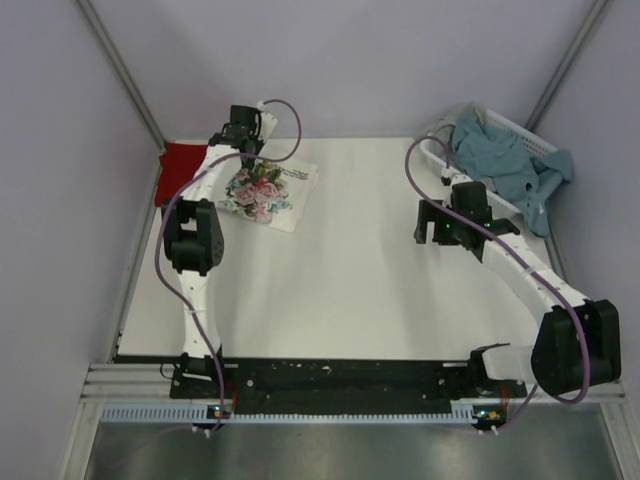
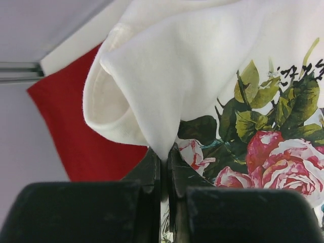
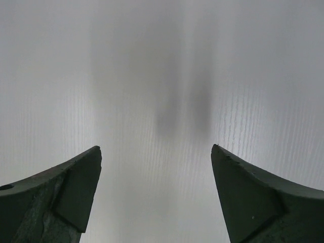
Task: Fold and stack the t-shirts
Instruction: Put the neatly folded tshirt into the corner of the board with the left arm
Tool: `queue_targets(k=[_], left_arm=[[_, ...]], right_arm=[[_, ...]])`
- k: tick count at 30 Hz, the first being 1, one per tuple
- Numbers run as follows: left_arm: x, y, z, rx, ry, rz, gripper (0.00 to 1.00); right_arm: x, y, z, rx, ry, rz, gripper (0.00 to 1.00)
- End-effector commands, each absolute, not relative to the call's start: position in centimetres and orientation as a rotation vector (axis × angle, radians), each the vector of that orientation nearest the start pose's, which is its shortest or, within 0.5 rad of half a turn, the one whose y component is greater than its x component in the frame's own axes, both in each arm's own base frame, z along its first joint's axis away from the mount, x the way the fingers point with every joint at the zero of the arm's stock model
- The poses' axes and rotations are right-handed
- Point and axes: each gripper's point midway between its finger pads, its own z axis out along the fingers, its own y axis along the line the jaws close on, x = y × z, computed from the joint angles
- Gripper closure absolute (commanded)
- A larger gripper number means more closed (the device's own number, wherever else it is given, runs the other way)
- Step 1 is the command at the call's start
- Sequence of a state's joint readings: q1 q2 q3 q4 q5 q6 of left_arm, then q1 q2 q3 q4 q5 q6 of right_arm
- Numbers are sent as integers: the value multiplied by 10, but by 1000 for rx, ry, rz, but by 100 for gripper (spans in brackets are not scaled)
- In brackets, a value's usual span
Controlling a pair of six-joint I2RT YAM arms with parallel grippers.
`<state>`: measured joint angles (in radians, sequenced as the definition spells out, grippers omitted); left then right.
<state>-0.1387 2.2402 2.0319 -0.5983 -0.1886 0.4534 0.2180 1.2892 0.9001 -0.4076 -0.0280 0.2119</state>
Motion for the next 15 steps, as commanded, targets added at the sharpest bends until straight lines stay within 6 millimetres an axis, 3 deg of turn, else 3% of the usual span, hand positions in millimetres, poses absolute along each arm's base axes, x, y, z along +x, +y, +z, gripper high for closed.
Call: queue_targets(k=[1,15], left_arm=[[599,-3,214,543,2101,594,100],[602,36,269,490,1971,800,100]], right_arm=[[333,80,138,-18,2322,210,12],[328,71,129,-36,2346,148,11]])
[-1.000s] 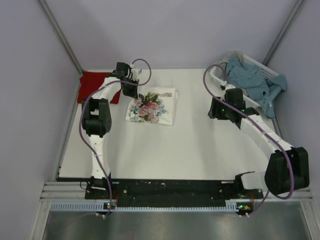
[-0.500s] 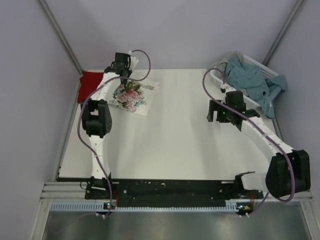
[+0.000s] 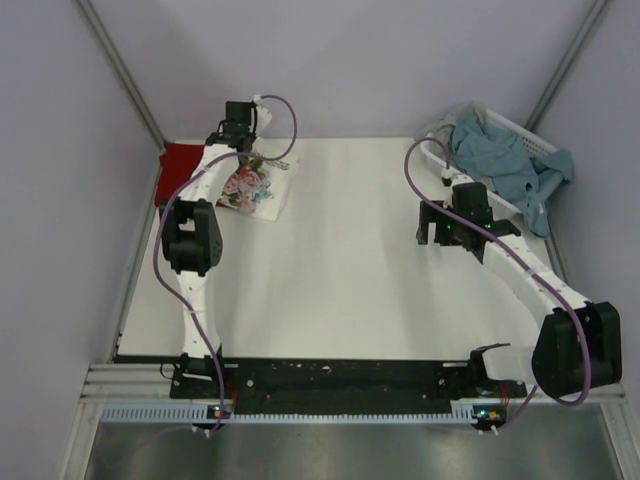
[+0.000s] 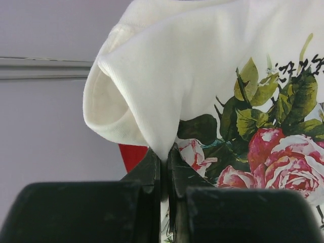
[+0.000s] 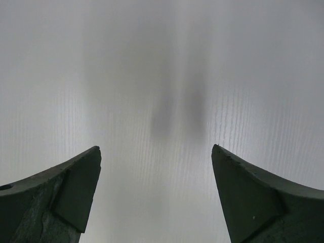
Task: Fold and stack the t-shirts
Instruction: Put the neatly folded tshirt into the corner of the board with the left arm
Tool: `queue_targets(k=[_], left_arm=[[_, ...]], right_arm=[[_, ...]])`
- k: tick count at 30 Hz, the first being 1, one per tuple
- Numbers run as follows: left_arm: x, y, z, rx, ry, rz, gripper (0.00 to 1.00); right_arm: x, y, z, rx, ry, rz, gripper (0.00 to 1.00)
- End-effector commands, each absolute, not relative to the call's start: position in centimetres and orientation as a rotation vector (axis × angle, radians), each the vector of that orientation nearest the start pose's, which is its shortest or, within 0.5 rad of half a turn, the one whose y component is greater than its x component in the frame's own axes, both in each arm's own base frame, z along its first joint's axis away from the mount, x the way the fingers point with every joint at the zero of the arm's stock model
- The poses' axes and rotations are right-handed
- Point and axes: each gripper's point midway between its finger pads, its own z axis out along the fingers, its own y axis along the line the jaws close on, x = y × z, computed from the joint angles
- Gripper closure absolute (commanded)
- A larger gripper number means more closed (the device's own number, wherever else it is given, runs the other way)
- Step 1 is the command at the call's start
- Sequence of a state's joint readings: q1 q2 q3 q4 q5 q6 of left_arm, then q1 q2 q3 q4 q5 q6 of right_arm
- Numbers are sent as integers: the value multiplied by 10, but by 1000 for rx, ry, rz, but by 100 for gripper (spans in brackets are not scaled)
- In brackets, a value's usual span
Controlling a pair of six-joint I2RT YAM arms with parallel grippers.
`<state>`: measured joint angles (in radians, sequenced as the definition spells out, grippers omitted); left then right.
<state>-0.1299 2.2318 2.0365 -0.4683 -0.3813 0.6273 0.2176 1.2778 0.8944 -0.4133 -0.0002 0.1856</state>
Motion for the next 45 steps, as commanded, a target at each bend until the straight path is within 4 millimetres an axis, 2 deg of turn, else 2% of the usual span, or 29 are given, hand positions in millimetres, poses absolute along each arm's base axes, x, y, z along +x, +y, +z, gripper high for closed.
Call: queue_targets(k=[1,6,10,15,18,19,23,25,29,35,36,37,38,40,42,45], left_arm=[[601,38,272,487,1968,801,100],[595,63,292,430,1939,844,100],[591,73,309,401,1893,824,100],[590,87,312,396,1891,858,100],[591,90,305,398,1907,846,100],[590,104,301,379,1923,851,100],[596,118,277,379,1975,863,100],[599,131,262,359,2002,896,100],[604,159,245,298,2020,976,100],[619,179,221,271,2024,1079,100],[623,182,216,268,2027,1094,94],[625,186,212,265,2031,1110,80],[626,191,213,247,2021,1136,58],[630,195,212,242,2010,1171,33],[629,199,218,219,1998,1203,23],[626,197,230,203,1988,1185,19]], right_arm=[[327,71,129,-39,2346,145,11],[327,70,128,-40,2352,141,11],[326,69,127,-38,2353,138,11],[324,67,125,-36,2357,128,11],[323,65,124,-41,2355,110,11],[322,65,124,-44,2355,107,11],[323,64,128,-46,2347,101,11],[322,64,128,-46,2345,101,11],[322,62,130,-52,2341,91,11],[322,62,132,-59,2341,88,11],[321,62,131,-60,2344,89,11],[321,62,133,-58,2341,90,11],[321,62,134,-62,2340,89,11],[321,61,134,-64,2341,88,11],[319,61,133,-68,2345,86,11],[317,61,134,-68,2346,87,11]])
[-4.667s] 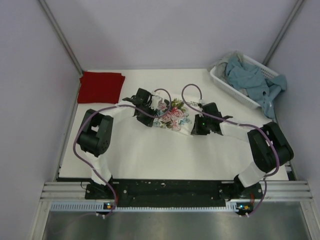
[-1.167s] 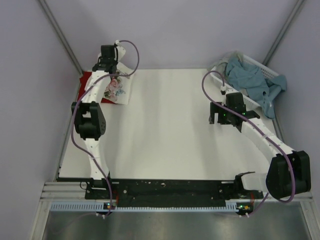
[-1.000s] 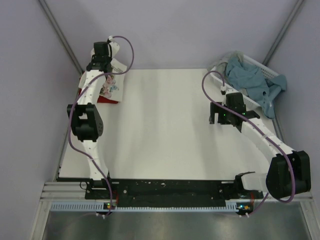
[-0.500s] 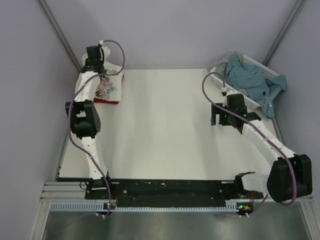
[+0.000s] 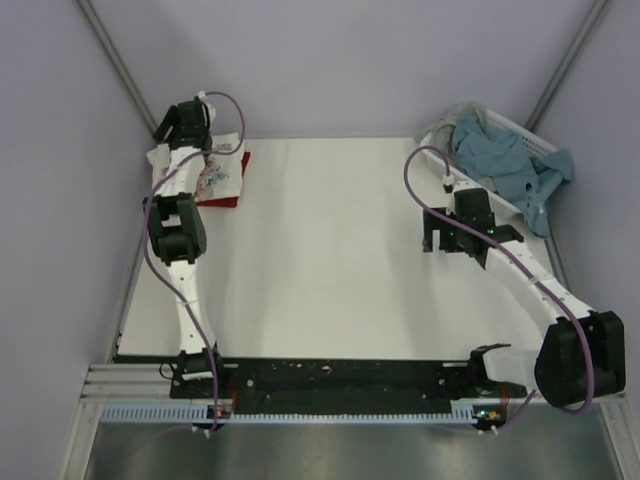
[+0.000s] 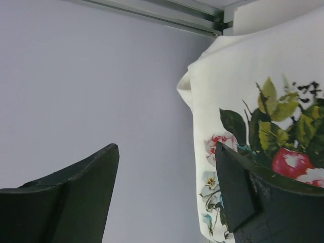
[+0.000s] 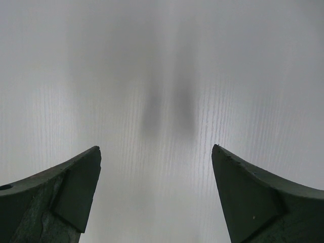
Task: Fold and stack the t-shirts
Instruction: Put the neatly folded tshirt into the corner of the board with the left arm
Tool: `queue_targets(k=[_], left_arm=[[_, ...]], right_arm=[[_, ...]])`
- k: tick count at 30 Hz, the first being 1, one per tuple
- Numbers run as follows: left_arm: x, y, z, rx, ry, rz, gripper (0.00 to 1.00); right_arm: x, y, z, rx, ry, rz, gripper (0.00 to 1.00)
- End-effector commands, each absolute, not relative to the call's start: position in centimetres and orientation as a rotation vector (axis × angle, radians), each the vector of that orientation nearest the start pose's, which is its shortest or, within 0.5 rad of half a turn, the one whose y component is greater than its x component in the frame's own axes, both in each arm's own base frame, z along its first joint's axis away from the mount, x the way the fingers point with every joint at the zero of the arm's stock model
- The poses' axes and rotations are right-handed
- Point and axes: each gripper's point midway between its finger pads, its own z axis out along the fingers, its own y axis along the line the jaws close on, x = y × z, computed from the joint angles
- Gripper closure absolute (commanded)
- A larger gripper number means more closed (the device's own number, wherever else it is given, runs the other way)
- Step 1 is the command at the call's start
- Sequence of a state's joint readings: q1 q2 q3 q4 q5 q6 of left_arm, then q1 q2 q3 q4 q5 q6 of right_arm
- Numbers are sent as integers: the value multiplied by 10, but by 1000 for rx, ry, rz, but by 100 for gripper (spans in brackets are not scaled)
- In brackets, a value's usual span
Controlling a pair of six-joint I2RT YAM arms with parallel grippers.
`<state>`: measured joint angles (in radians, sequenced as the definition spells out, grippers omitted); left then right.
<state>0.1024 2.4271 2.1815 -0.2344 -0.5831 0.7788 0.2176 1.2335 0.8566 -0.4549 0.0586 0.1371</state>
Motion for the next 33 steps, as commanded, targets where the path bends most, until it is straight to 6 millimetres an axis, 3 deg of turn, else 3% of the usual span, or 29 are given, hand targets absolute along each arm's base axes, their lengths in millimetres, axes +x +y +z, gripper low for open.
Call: queue_targets(k=[1,2,4,8,13,14,19,23,26,27,28,30,33], left_arm=[[624,195,232,208,1993,1166,19],[621,192,239,202,1985,1142,19],[613,177,236,241,2018,1048,18],[588,117,225,399,2078,747,20],[544,53,198,558,2166,505,34],[536,29,189,606,2184,444,34],[490,-32,162,759,2257,211,33],[445,-83,153,880,2247,37,32],[407,-109,143,933,2225,-98,32],[390,-111,130,945,2240,-136,31],[381,-114,129,942,2218,-160,31],[362,-110,120,930,2184,-163,30],[345,-103,120,880,2073,-123,27]], right_arm=[[317,61,134,-67,2346,89,11],[317,61,135,-67,2343,89,11],[316,62,136,-68,2340,93,11],[316,62,137,-66,2338,103,11],[315,66,138,-68,2335,130,11],[315,67,139,-71,2334,137,11],[311,65,138,-68,2329,129,11],[308,64,137,-58,2308,130,11],[306,64,140,-47,2261,141,11],[306,64,139,-43,2249,144,11],[305,64,140,-39,2231,149,11],[306,62,142,-21,2190,146,10],[309,60,145,7,2112,151,10]])
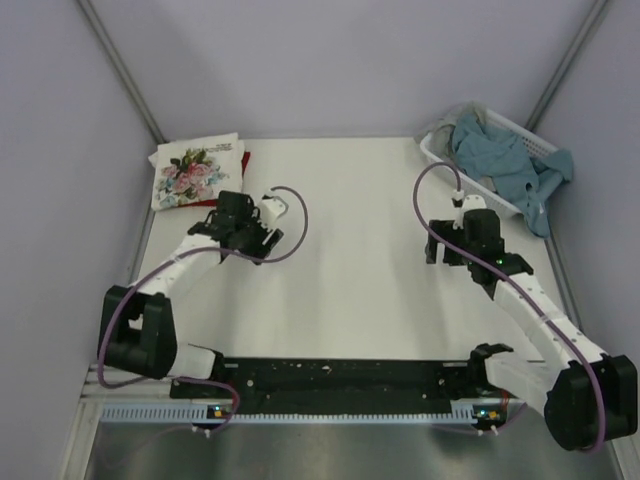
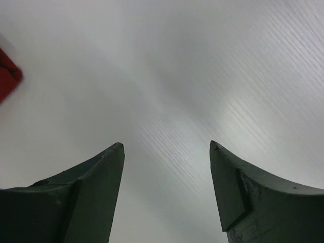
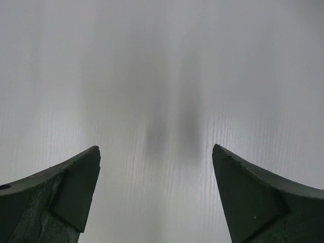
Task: Fold and stack the t-shirts
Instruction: Put the neatly folded tshirt into the corner of the board with the left arm
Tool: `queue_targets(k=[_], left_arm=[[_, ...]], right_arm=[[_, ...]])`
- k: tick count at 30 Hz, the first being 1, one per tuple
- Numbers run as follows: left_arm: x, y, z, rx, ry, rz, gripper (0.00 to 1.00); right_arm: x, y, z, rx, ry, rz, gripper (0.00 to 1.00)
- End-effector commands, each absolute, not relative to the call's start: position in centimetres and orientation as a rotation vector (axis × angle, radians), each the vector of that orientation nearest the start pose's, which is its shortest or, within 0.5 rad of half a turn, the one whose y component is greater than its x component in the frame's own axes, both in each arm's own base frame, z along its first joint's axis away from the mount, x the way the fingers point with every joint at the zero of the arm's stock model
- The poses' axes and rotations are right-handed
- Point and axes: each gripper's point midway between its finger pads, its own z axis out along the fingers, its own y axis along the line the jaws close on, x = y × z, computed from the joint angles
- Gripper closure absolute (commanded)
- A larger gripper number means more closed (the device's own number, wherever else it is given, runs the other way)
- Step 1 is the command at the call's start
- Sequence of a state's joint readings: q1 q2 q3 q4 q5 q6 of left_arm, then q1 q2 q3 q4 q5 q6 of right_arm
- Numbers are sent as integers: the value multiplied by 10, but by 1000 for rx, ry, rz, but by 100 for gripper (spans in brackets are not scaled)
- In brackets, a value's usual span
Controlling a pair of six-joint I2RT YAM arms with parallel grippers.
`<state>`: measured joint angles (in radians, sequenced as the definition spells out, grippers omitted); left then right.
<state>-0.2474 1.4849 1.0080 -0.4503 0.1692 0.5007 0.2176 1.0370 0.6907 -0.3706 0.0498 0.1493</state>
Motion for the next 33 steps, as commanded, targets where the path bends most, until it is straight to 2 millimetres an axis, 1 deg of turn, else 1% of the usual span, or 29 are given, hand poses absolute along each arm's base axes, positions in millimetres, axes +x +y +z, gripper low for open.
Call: queue_targets(k=[1,2,3,4,6,8,9,10,11,12,15,18,21,29,33], left_arm=[[340,-101,118,849,2040,-127,27],[335,-99,119,808,2006,-139,26],[334,-97,124,753,1973,-163,25],[333,-94,122,704,1969,-182,25],[338,-86,123,592,1928,-214,24],[341,-72,121,499,1879,-186,22],[344,-63,122,434,1849,-155,20],[346,-53,122,350,1827,-120,17],[345,-47,120,290,1808,-102,12],[343,-44,116,278,1796,-93,11],[340,-42,114,260,1787,-86,10],[341,-37,114,228,1789,-71,10],[345,-33,115,205,1792,-63,10],[345,-36,113,235,1799,-94,12],[345,-30,114,192,1796,-74,11]], right_arm=[[309,60,144,10,2087,154,10],[309,59,144,15,2064,159,10],[307,58,138,20,2053,154,9],[307,56,138,28,2029,151,9],[305,54,136,36,1983,151,9],[303,53,136,29,1934,150,9],[301,52,132,25,1924,146,9],[299,50,134,25,1892,144,9],[297,48,132,26,1886,133,9],[296,45,136,39,1867,122,9],[293,42,142,48,1801,118,9],[289,36,141,57,1758,94,9],[286,33,140,69,1746,83,9],[284,30,135,76,1754,67,9],[284,30,135,77,1756,67,9]])
